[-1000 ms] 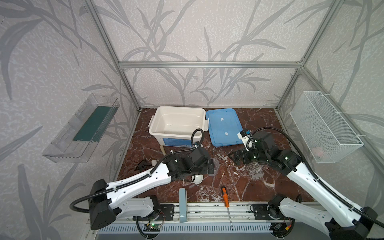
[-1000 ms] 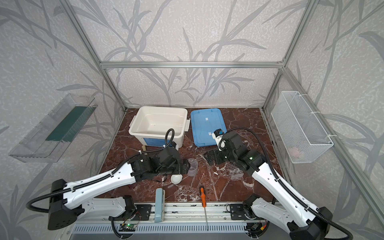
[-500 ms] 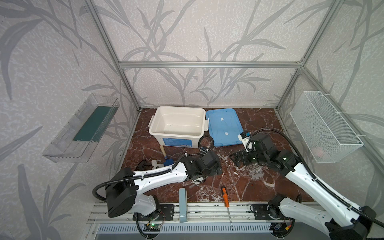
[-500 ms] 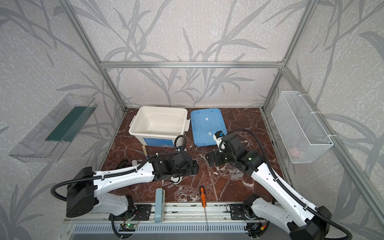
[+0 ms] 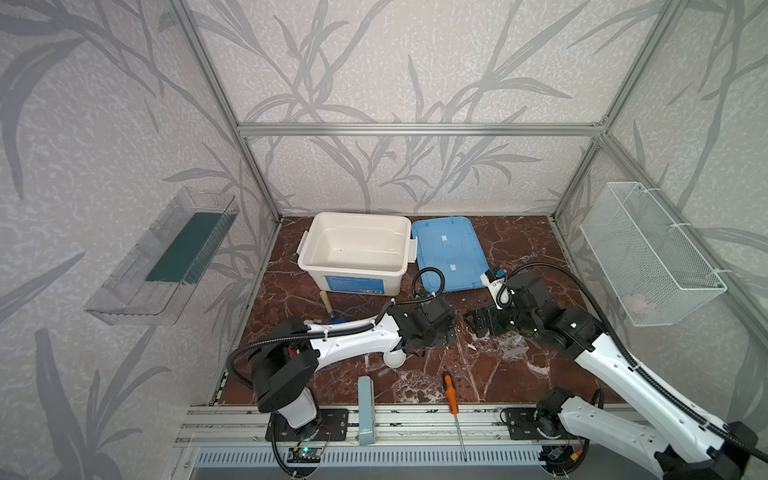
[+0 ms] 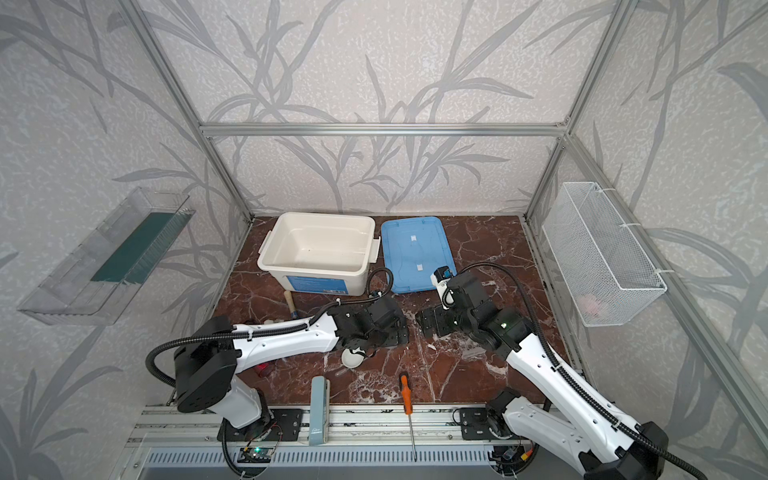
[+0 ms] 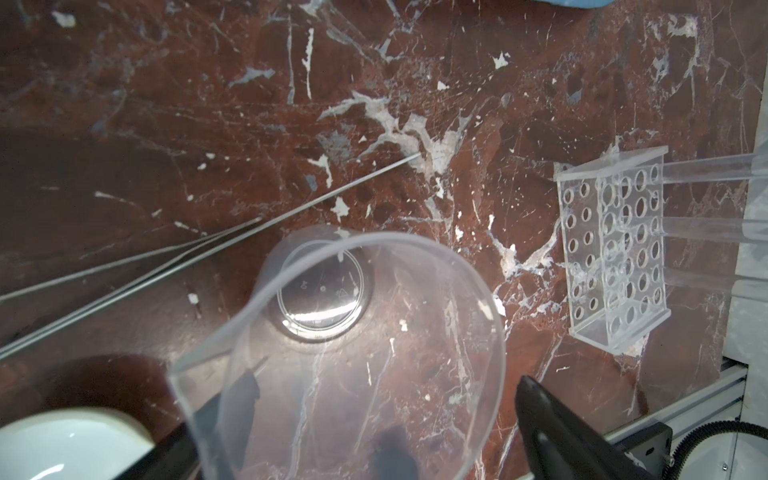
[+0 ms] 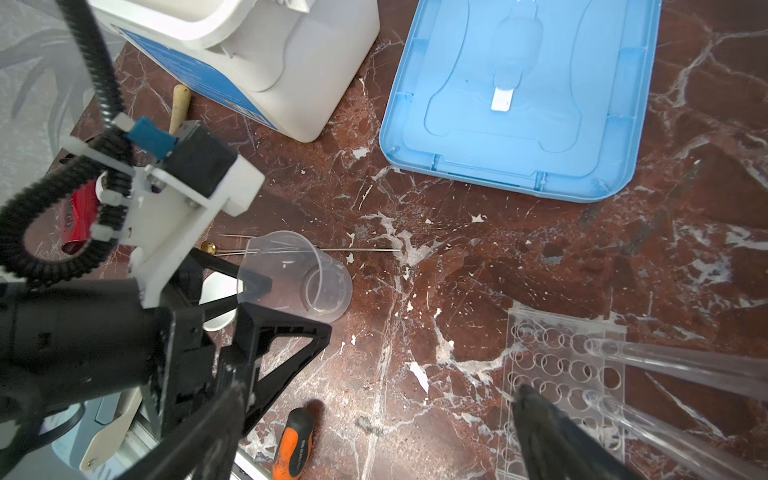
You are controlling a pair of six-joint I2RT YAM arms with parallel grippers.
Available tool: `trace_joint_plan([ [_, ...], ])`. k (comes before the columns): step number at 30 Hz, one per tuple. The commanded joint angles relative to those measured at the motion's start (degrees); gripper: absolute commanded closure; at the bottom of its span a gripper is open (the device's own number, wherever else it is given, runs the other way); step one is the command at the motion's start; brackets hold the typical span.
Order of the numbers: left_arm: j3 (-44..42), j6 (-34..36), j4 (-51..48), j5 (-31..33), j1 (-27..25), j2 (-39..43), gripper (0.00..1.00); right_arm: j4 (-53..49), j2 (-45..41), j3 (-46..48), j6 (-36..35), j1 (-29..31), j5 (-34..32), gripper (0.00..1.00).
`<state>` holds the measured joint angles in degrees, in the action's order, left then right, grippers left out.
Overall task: Organize the chemistry lab equipment
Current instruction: 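Lower the left gripper and grasp the clear measuring cup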
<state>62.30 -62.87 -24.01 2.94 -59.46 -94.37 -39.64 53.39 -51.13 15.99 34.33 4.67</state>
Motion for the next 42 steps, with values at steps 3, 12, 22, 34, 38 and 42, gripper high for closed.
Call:
trace_joint_plan([
  [3, 4.8, 2.8, -3.0, 1.5, 2.3, -3.5, 0.01, 0.1, -1.7, 1.0, -1.0, -1.2, -1.4, 0.01],
  [12, 12.0, 8.0, -4.5, 0.3, 2.3, -8.9, 0.01, 0.1, -4.2, 2.4, -0.6, -4.7, -0.9, 0.01],
  [22, 16.1, 12.9, -16.9, 8.3, 1.1, -11.6, 0.01, 0.5, -4.2, 2.9, 0.0, -5.8, 0.3, 0.01],
  [34, 7.3, 11.4, -15.7, 5.2, -0.1, -3.3, 0.01, 2.2, -2.9, 3.5, 1.2, -5.9, 1.2, 0.01],
  [38, 6.3, 13.2, -13.9, 5.5, -0.1, -2.7, 0.01, 2.0, -3.1, 3.4, 1.3, -5.8, 1.2, 0.01],
  [42, 7.6, 14.6, -11.3, 3.6, -0.1, -3.9, 0.03, 1.8, -3.1, 3.1, 1.3, -5.9, 1.0, 0.00],
])
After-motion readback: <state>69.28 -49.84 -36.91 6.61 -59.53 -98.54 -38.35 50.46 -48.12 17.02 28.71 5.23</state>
